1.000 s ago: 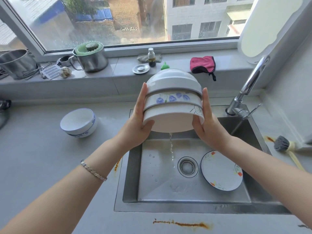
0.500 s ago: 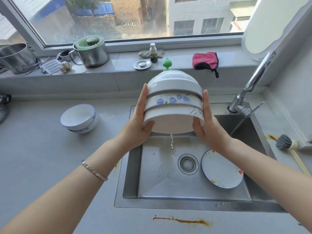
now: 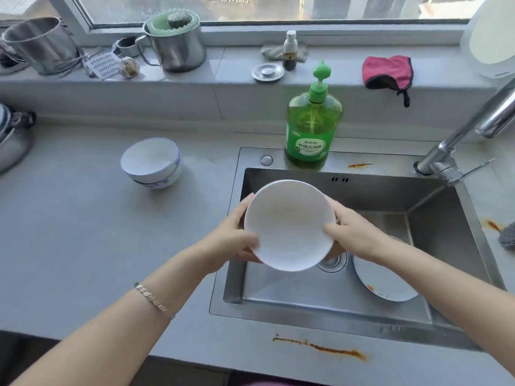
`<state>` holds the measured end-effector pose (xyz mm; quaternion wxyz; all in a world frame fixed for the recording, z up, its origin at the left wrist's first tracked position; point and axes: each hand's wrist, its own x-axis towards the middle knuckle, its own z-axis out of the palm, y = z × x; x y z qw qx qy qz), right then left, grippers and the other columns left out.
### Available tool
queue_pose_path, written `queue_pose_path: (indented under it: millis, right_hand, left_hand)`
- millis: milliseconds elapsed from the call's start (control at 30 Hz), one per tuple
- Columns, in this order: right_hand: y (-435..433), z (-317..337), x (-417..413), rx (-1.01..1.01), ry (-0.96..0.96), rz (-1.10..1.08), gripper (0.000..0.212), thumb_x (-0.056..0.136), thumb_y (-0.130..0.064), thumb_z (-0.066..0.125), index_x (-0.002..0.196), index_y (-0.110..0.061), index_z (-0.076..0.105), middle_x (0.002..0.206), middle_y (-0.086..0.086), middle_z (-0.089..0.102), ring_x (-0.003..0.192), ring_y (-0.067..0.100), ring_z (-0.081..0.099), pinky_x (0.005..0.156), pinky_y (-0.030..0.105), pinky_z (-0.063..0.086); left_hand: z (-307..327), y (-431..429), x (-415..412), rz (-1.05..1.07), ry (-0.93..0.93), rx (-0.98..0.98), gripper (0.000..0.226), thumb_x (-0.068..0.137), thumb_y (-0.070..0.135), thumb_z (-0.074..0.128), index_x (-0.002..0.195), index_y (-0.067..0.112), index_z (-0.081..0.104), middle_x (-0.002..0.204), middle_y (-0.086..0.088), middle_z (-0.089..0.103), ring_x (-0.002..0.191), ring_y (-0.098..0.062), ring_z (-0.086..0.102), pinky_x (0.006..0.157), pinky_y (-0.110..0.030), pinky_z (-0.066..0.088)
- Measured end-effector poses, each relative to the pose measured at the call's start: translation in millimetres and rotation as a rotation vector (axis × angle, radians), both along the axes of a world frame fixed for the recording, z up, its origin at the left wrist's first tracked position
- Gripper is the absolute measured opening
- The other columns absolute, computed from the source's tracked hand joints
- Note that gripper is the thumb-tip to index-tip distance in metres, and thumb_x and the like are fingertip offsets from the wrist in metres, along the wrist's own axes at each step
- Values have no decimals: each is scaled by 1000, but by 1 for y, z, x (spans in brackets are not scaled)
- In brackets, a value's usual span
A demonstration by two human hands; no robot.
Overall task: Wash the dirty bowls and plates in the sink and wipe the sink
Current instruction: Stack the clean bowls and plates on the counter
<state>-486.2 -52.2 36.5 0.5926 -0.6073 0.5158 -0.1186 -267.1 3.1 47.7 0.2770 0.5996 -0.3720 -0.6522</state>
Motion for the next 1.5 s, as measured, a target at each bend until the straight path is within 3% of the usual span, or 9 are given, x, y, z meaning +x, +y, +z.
queue_pose_path:
  millis: [133,467,733,967,1100,1167,1267,1367,1500]
  right_hand:
    - [1,-6,56,114,76,146,47,83,3,32,118,-26,46,96,17,64,64,31,67,57,38,58]
    - [-16,-49,244,260,89,318,37,81,0,28,113,-8,46,78,25,64,64,35,65,68,39,57]
    - [-20,-63,313,270,37,243,30,85,-3,29,109,-9,46,72,17,60,60,33,63,68,41,58]
    - [-14,-68,338,218,-7,95,25,95,-29,43,112,-11,48,79,16,62,62,34,65,62,38,59]
    - [-8,-72,329,291,-69,97,47,96,-39,44,134,-10,41,99,20,57,69,29,64,63,34,56]
    - [-3,-73,302,297,-42,133,48,98,-35,41,137,-7,39,98,19,58,69,24,63,63,30,54]
    - [3,-81,234,299,63,186,44,98,-25,42,137,-6,40,100,18,61,72,20,61,67,27,52]
    - [10,-95,148,256,183,171,41,96,-19,42,135,-7,43,93,10,60,68,13,58,62,21,49]
    - [21,-123,14,297,335,7,39,93,-14,43,132,-7,45,77,2,58,61,10,54,56,19,43]
  left_hand:
    - [-11,26,49,69,-26,127,78,57,10,44,127,45,42,115,-5,58,74,-30,69,66,-34,58]
    - [-46,33,203,393,-248,262,66,53,15,42,118,28,48,87,-14,63,57,-35,67,59,-35,59]
    - [-67,26,261,539,-325,197,26,84,20,48,110,22,52,79,-13,58,52,-29,62,64,-36,56]
    - [-80,44,257,672,-340,15,56,82,47,55,133,33,36,105,5,55,90,-26,58,80,-42,51]
    - [-82,49,224,707,-678,-51,68,93,39,47,148,15,16,146,-11,30,135,-28,26,108,-41,27]
    - [-74,50,191,660,-935,-158,70,93,33,45,148,7,11,150,-19,15,135,-30,13,110,-44,19]
    - [-71,41,132,391,-1077,-477,64,79,20,51,137,-1,36,139,-25,31,123,-30,25,106,-38,24]
    - [-71,19,63,20,-755,-395,33,88,12,51,120,9,58,121,-10,55,115,-24,47,95,-21,32]
    - [-87,-9,-34,-306,-537,-84,24,93,18,45,112,22,59,100,2,66,93,-17,62,74,-20,46]
